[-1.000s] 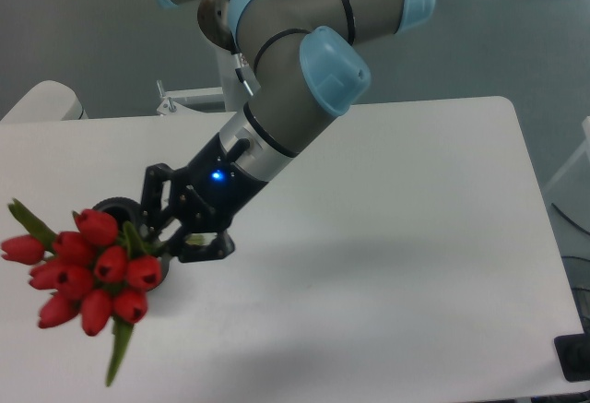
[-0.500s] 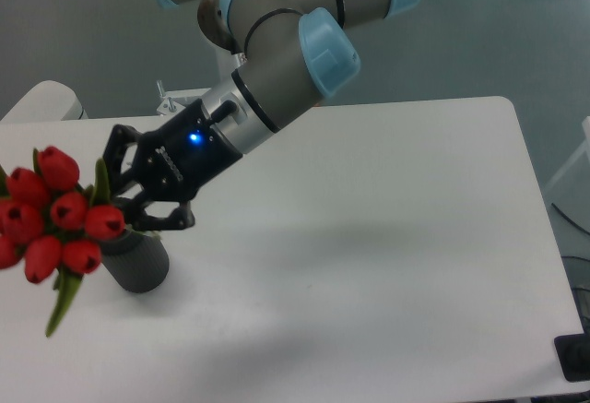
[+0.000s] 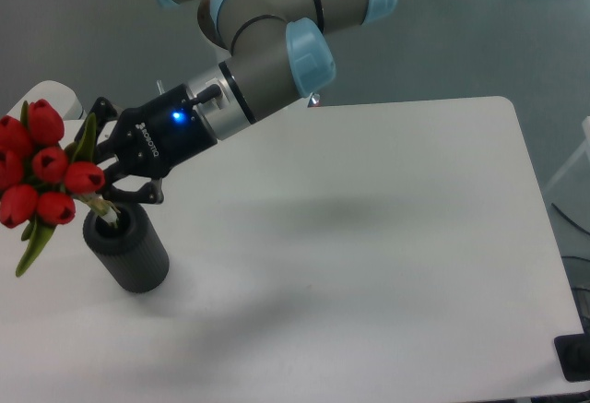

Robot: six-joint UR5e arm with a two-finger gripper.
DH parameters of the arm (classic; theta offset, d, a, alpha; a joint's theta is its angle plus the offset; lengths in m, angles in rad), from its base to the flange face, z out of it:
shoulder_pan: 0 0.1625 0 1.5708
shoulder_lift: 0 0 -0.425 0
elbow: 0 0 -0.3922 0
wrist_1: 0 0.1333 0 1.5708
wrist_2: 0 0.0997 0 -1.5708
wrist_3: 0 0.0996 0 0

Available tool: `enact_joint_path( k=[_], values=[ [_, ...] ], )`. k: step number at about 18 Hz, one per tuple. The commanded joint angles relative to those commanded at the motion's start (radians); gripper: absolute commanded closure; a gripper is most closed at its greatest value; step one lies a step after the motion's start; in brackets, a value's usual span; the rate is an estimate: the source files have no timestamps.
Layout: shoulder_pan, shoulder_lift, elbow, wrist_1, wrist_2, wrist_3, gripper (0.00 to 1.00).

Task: Insert the flowers into the vase
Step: 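Lower the tulip stems into the vase and open the gripper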

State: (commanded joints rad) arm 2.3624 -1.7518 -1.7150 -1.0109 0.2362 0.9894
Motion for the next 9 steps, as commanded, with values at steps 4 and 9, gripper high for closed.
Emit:
enact_joint_path(
  k=[4,9],
  values=[
    [-0.009,-0.009,-0.005,0.014,0.000,0.014,0.90],
    [-0.022,-0.025,-0.014,0.023,0.008,0.051,0.89]
  ],
)
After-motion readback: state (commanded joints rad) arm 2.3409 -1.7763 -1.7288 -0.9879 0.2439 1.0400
